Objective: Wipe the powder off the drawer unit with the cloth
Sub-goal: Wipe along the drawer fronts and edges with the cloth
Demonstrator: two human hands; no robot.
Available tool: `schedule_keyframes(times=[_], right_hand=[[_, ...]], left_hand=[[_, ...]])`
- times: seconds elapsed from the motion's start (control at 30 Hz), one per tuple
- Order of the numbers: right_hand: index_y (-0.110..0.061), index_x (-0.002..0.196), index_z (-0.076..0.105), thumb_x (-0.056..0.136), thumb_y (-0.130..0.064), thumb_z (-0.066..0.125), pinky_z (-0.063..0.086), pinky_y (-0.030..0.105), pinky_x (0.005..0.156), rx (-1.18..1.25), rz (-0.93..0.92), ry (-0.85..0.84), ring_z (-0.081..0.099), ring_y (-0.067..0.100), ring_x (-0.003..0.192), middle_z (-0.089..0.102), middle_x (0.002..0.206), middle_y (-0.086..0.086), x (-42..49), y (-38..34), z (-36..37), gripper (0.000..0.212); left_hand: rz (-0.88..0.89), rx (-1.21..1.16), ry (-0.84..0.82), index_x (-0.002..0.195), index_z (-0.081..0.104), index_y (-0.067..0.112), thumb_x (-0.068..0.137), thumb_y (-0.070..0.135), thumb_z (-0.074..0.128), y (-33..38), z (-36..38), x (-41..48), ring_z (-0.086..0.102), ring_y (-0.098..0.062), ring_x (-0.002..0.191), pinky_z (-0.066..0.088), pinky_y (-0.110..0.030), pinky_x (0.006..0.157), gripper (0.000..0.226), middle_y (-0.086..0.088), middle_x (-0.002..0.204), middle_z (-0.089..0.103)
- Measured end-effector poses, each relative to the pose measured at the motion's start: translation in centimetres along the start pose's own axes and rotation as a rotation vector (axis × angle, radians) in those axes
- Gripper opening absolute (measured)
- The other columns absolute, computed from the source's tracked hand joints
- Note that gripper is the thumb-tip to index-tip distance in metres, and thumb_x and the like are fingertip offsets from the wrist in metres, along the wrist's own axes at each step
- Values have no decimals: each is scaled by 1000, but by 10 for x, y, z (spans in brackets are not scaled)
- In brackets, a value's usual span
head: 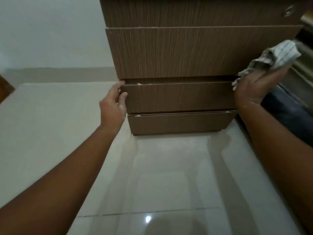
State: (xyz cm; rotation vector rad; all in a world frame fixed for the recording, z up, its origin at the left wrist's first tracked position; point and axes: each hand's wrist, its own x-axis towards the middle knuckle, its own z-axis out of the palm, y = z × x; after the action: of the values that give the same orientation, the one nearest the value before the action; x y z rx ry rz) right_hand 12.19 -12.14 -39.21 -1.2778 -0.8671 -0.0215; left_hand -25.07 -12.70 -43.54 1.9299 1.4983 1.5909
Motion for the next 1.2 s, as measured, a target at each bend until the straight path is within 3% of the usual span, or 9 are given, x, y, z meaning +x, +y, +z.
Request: schedule_keyframes(times=[0.07, 0.17, 0.27, 0.4, 0.53, 0.73, 0.87, 1.03, 1.2], right_hand=[[12, 152, 10, 100, -17, 35, 19, 28, 126, -11, -108, -73, 21, 5, 147, 23, 156, 8, -24, -8, 13, 65], [3, 149, 19, 100, -1, 40, 22, 13, 118, 23, -262, -193, 24, -20, 138, 28, 146, -6, -57, -26, 32, 54], [-16, 143, 28, 97, -5, 41, 33, 27, 116, 94, -341, -307, 41, 5, 137, 43, 140, 1, -85, -48, 49, 49], [3, 143, 40, 91, -8, 40, 43, 43, 111, 128, -350, -490, 51, 38, 124, 50, 135, 25, -116, -68, 72, 53], [3, 130, 52, 89, -14, 43, 52, 50, 90, 14, -440, -595, 55, 35, 108, 56, 121, 23, -145, -87, 90, 45], [-9, 129, 60, 84, -21, 59, 47, 46, 86, -395, -687, -751, 59, 34, 104, 62, 122, 18, -184, -101, 119, 48], [-12, 122, 65, 84, -27, 59, 46, 44, 81, -480, -736, -728, 60, 29, 95, 64, 111, 11, -183, -101, 118, 41], [-10, 118, 65, 82, -27, 65, 45, 42, 81, -551, -745, -655, 60, 30, 97, 64, 115, 16, -161, -74, 96, 40], [-8, 111, 65, 82, -29, 53, 46, 44, 84, -614, -706, -599, 61, 34, 100, 64, 116, 19, -125, -44, 62, 37]], left_hand=[[3, 20, 16, 128, 62, 9, 100, 8, 56, 3, 1, 0, 63, -2, 88, 51, -11, 85, 29, 3, 102, 67], [-32, 3, 14, 121, 62, 5, 100, 7, 55, 8, 3, 3, 62, -2, 79, 46, -3, 77, 22, 0, 92, 68], [-53, -7, 44, 114, 63, 4, 100, 9, 56, 13, 2, 5, 69, -12, 88, 44, 2, 80, 17, -5, 96, 73], [-27, 15, 49, 110, 64, 3, 100, 9, 57, 16, -5, -3, 69, -12, 85, 46, 0, 80, 13, -4, 93, 72], [22, -21, 53, 112, 64, 2, 98, 5, 58, 17, -12, -16, 72, -14, 104, 56, -23, 96, 15, 3, 108, 69], [17, 45, 53, 128, 60, -2, 90, -7, 52, 15, -15, -16, 60, 3, 96, 44, 1, 85, 39, 4, 107, 66], [37, 68, 44, 138, 55, -2, 90, -8, 51, 13, -14, -18, 62, -1, 100, 45, -2, 91, 49, -10, 118, 71], [74, 17, -6, 142, 53, 2, 99, 6, 57, 11, -13, -18, 64, -12, 122, 51, -25, 105, 44, -10, 132, 67], [61, 38, 13, 134, 61, 4, 99, 6, 59, 13, -10, -20, 51, 0, 127, 40, -10, 108, 35, -8, 135, 61]])
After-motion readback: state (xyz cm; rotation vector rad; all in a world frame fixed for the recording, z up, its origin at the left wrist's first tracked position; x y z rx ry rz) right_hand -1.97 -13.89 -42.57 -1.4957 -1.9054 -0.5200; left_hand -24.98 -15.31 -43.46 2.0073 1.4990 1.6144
